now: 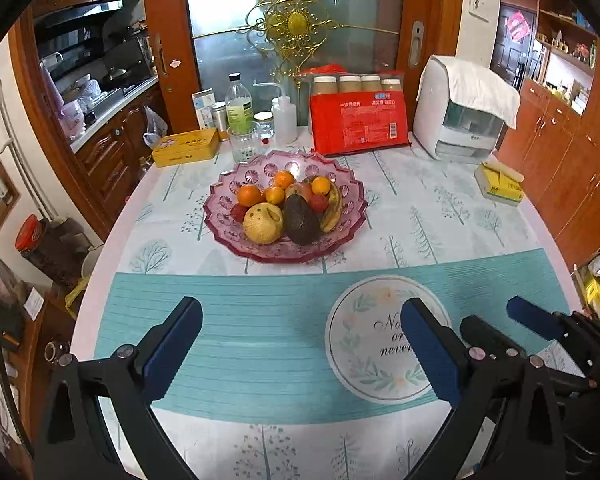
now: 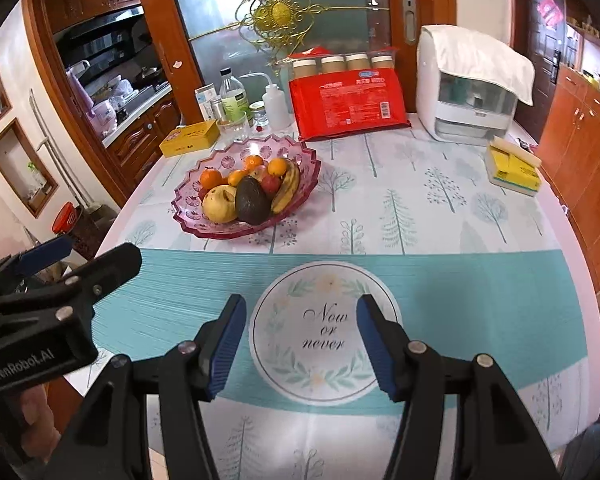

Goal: Organize fruits

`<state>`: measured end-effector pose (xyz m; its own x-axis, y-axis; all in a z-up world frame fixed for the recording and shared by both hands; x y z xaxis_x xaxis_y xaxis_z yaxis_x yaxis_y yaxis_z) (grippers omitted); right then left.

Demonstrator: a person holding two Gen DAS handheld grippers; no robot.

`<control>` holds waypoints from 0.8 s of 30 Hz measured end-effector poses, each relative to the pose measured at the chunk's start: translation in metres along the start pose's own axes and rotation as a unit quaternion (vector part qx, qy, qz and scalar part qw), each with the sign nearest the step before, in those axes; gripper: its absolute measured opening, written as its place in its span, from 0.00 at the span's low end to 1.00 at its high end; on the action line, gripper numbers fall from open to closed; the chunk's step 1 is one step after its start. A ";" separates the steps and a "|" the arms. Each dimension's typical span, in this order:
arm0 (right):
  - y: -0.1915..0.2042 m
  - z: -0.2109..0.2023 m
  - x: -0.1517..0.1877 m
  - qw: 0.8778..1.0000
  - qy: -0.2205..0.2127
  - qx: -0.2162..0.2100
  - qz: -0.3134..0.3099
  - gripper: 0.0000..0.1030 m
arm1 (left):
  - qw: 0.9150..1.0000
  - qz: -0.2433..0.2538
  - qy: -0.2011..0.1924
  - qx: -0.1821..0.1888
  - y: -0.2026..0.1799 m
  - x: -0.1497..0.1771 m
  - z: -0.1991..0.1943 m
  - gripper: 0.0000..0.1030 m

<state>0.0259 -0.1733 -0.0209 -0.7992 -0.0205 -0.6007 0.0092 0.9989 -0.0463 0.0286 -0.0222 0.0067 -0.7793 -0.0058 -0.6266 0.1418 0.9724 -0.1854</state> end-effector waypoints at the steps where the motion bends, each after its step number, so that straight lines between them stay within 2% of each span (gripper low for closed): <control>1: 0.001 -0.003 0.001 1.000 -0.003 0.007 -0.004 0.57 | 1.000 -0.004 0.000 -0.001 0.000 0.002 -0.002 0.96; 9: 0.009 -0.006 0.002 0.999 -0.008 0.029 -0.022 0.61 | 1.000 -0.017 0.003 -0.014 0.008 0.006 -0.006 0.96; 17: 0.004 0.001 -0.001 1.000 0.003 0.029 0.001 0.62 | 0.999 -0.024 0.006 -0.027 0.020 0.006 -0.003 0.96; 24: 0.009 -0.001 -0.005 1.000 -0.002 0.028 -0.005 0.62 | 0.999 -0.029 0.014 -0.025 0.025 0.007 0.001 0.96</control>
<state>0.0294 -0.1641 -0.0175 -0.7965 -0.0316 -0.6038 0.0338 0.9947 -0.0967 0.0269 0.0018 -0.0030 -0.8017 -0.0561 -0.5950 0.0666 0.9810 -0.1822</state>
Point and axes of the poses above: each gripper's, at about its wrist camera, not at the fingertips, and z roughly the way its jaws point, y to its left, x to its underside, the point moved 3 cm from there along z, roughly the way its jaws point, and after that the axes turned 15 degrees about x, right-handed, at the moved point
